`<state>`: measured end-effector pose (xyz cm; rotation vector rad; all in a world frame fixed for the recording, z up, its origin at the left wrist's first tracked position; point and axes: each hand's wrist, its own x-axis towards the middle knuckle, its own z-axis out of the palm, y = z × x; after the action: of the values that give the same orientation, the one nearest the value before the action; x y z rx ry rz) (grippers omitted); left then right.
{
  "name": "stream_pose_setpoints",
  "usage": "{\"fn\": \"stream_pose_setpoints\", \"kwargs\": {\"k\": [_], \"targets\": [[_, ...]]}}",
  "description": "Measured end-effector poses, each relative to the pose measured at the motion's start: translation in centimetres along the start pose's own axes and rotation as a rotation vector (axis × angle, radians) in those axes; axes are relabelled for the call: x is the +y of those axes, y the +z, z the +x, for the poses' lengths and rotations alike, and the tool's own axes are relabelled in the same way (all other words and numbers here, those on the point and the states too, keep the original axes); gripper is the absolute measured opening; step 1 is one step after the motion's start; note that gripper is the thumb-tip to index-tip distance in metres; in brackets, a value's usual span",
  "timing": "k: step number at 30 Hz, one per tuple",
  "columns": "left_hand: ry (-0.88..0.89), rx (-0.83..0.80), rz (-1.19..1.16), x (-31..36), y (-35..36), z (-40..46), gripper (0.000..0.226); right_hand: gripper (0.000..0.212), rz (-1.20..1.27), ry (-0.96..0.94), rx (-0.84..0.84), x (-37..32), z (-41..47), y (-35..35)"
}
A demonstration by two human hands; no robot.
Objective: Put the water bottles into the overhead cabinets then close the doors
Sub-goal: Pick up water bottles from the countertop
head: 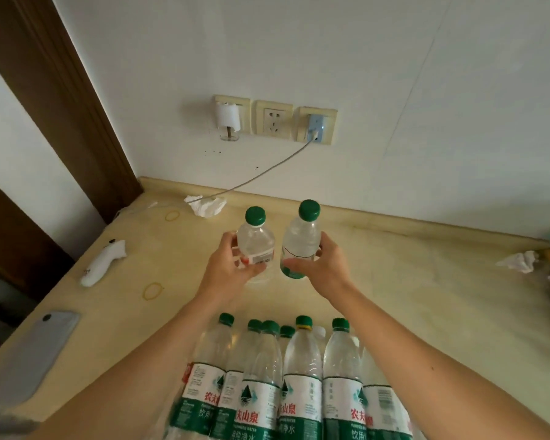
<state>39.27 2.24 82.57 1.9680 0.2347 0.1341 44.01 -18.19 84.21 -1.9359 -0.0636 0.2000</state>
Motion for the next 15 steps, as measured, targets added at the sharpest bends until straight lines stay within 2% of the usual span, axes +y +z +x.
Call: {"fn": "stream_pose_setpoints", "kwargs": {"k": [5, 11, 15], "targets": [[0.178, -0.015, -0.067, 6.5, -2.0, -1.2, 0.064, 0.062, 0.045, -0.113, 0.177, -6.0, -4.6, -2.7], [0.468, -0.056, -0.156, 17.4, -5.9, -5.3, 0.060, 0.064, 0.060, -0.328, 0.432, -15.4, -13.8, -6.1], [0.612, -0.060, -0.229, 25.0, -8.8, -7.6, 0.055, 0.054, 0.126, -0.472, 0.553, -22.2, -18.6, -8.8]]}}
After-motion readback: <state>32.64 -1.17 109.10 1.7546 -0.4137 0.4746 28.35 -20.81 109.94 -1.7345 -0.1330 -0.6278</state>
